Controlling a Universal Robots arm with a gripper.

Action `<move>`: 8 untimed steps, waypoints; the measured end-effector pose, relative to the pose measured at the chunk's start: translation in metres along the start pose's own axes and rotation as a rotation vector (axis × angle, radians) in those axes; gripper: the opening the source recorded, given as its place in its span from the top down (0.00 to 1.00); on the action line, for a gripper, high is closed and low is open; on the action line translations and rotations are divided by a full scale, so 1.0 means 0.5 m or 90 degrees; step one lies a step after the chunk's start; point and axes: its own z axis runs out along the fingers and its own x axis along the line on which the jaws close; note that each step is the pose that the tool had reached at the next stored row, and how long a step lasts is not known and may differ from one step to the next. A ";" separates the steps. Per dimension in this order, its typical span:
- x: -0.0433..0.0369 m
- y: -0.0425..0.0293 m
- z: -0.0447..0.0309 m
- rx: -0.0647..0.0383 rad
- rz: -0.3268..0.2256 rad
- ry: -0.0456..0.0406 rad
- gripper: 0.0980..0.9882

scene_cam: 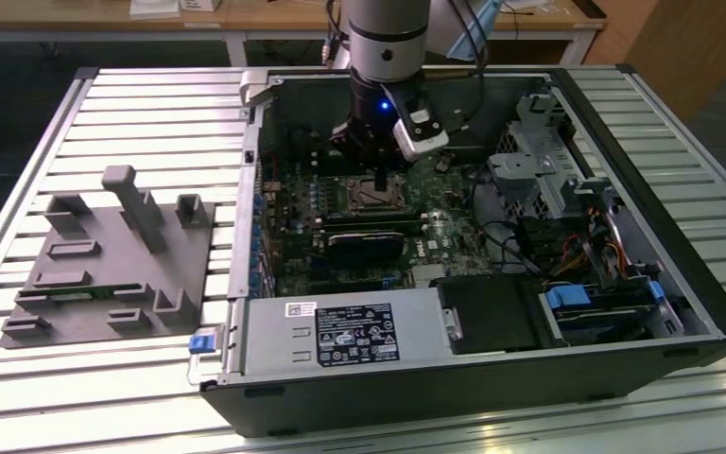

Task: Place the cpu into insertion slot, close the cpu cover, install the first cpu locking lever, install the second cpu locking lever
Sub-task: 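Install the second cpu locking lever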

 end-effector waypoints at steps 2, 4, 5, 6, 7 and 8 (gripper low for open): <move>0.000 -0.002 0.000 0.000 0.000 0.0000 0.99; -0.001 -0.004 0.000 0.000 0.000 0.0000 0.99; -0.001 -0.005 0.000 0.000 0.000 0.0000 0.99; -0.001 -0.006 0.000 0.000 0.000 0.0000 0.99; -0.001 -0.008 0.000 0.000 0.000 0.0000 0.99; -0.002 -0.009 0.000 0.000 0.000 0.0000 0.99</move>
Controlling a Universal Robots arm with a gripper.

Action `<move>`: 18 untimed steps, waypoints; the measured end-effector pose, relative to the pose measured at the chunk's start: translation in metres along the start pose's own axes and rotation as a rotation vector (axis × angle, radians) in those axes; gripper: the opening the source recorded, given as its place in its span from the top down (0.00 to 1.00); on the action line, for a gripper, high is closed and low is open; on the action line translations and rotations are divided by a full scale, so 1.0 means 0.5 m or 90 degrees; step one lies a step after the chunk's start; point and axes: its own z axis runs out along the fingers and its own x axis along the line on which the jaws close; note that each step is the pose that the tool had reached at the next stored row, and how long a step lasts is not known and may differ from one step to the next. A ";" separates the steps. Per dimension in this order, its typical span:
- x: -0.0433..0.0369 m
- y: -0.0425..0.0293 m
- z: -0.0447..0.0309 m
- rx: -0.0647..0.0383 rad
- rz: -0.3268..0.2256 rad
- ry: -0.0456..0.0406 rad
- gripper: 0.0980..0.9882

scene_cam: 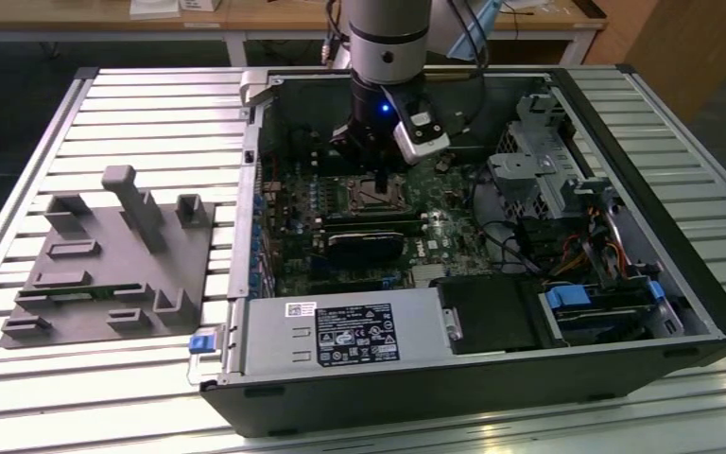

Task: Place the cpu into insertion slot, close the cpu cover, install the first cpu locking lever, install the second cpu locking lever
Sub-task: 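Install the second cpu locking lever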

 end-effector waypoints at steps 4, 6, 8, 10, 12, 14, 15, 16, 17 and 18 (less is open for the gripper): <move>-0.001 -0.005 0.000 0.000 0.000 0.0000 0.99; -0.001 -0.006 0.000 0.000 0.000 0.0000 0.99; -0.001 -0.007 0.001 0.000 0.000 0.0000 0.99; -0.001 -0.007 0.001 0.000 0.000 0.0000 0.99; -0.001 -0.008 0.002 0.000 0.000 0.0000 0.99; 0.000 -0.010 0.004 -0.001 0.000 0.0001 0.99; 0.000 -0.011 0.004 -0.002 0.000 0.0003 0.99; 0.000 -0.012 0.005 -0.003 0.000 0.0006 0.99; 0.000 -0.013 0.005 -0.005 0.000 0.0009 0.99; 0.001 -0.015 0.006 -0.008 0.000 0.0014 0.99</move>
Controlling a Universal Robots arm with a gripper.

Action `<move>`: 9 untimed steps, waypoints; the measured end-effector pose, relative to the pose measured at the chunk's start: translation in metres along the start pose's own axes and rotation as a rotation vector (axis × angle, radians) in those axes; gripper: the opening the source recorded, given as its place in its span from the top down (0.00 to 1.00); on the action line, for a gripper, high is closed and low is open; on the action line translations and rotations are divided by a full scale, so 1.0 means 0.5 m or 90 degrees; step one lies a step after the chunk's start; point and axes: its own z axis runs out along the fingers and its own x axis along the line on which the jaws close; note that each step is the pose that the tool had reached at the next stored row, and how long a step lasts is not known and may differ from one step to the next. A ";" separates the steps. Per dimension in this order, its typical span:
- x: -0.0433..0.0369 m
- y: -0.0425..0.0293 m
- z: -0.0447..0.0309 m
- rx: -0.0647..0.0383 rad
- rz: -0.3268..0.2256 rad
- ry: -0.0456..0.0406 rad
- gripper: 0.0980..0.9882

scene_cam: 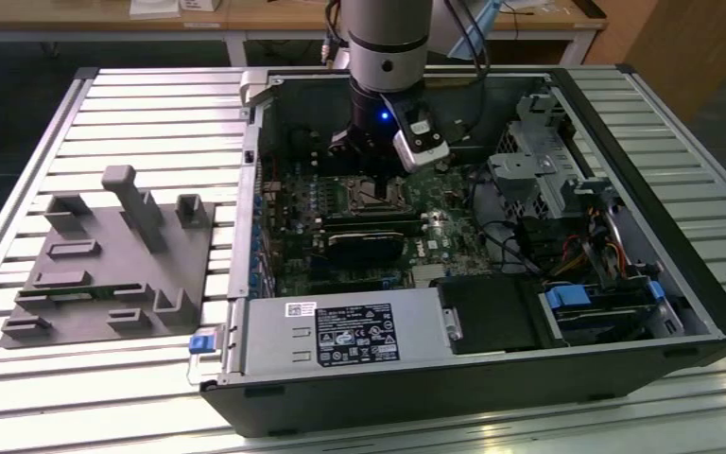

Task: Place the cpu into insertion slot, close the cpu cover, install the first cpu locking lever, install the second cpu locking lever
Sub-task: 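Install the second cpu locking lever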

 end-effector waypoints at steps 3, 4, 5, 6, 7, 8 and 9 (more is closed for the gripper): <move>0.001 -0.007 0.002 -0.009 0.000 0.0016 0.99; 0.002 -0.009 0.002 -0.012 0.000 0.0021 0.99; 0.003 -0.011 0.003 -0.014 0.001 0.0024 0.99; 0.004 -0.012 0.003 -0.015 0.001 0.0027 0.99; 0.004 -0.013 0.004 -0.016 0.001 0.0027 0.99; 0.004 -0.013 0.004 -0.016 0.001 0.0027 0.99; 0.004 -0.013 0.004 -0.016 0.001 0.0028 0.99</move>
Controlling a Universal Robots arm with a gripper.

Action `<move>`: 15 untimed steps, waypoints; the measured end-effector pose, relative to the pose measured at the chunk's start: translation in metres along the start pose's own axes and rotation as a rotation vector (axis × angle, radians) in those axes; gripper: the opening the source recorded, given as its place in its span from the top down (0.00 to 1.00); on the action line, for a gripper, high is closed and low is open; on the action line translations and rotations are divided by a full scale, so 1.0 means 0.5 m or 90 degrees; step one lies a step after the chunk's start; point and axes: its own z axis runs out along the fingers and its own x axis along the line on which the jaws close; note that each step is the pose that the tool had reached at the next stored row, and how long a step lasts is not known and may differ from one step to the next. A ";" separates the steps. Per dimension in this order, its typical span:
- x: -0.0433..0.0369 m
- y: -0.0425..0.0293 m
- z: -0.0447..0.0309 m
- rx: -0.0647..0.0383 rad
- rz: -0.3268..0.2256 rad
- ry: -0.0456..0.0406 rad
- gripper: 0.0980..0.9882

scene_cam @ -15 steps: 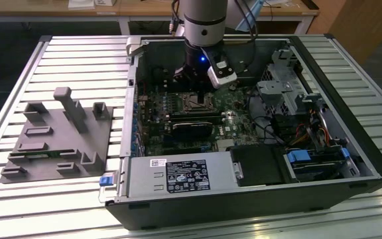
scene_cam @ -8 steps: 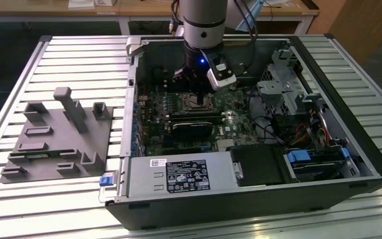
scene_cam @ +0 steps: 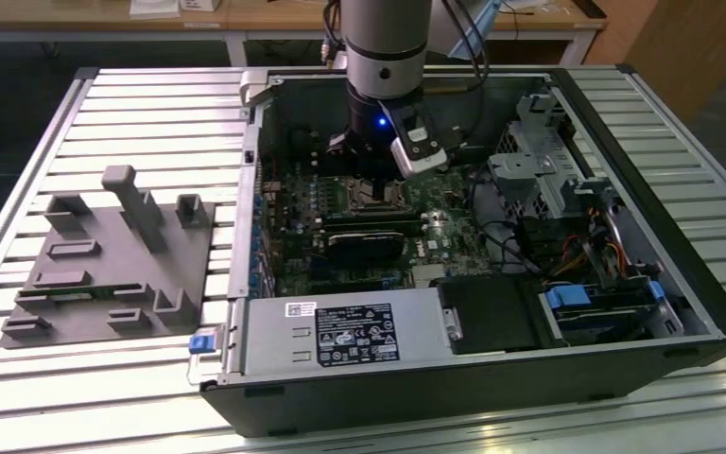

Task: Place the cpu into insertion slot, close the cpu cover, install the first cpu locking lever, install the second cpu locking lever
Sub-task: 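Install the second cpu locking lever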

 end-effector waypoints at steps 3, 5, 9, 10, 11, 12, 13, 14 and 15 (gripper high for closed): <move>0.000 0.000 0.001 0.000 0.000 0.0000 0.99; 0.000 0.000 0.001 0.000 0.000 0.0000 0.99; 0.001 -0.001 0.004 0.000 0.000 0.0001 0.99; 0.001 -0.001 0.004 -0.001 0.000 0.0001 0.99; 0.001 -0.001 0.005 -0.001 0.000 0.0002 0.99; 0.001 -0.002 0.005 -0.002 0.000 0.0003 0.99; 0.002 -0.002 0.006 -0.002 0.000 0.0004 0.99; 0.002 -0.002 0.006 -0.003 0.000 0.0005 0.99; 0.003 -0.003 0.006 -0.003 0.000 0.0005 0.99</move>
